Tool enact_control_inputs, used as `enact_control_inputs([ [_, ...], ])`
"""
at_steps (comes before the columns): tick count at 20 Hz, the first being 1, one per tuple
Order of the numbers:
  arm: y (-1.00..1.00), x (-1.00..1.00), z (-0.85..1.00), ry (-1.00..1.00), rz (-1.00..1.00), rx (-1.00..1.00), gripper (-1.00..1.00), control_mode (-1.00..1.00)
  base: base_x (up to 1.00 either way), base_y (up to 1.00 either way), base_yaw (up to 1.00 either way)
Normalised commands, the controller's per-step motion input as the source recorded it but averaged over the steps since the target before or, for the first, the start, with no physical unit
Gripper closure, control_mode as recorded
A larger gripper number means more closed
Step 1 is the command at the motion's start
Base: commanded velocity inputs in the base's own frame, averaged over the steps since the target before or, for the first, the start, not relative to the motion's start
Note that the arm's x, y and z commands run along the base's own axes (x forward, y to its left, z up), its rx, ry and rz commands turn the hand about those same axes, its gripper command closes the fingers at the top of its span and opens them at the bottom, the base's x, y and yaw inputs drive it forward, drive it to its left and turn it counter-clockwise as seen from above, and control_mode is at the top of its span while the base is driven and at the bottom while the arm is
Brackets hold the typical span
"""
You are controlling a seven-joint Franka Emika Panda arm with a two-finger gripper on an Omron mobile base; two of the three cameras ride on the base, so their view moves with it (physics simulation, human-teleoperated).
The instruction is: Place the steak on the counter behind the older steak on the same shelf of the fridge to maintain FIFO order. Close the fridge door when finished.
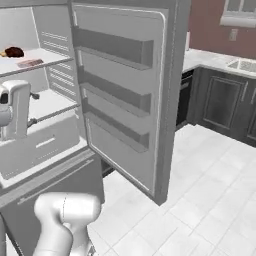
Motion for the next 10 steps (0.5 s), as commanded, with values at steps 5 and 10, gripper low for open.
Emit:
enact_control_inputs([
  [5, 0.0, 0.0, 0.0, 0.0, 0.0, 0.0, -1.0, 1.0, -0.39, -0.03, -0.86],
  [10, 0.0, 0.0, 0.0, 0.0, 0.0, 0.0, -1.0, 1.0, -0.33, -0.22, -0.69],
])
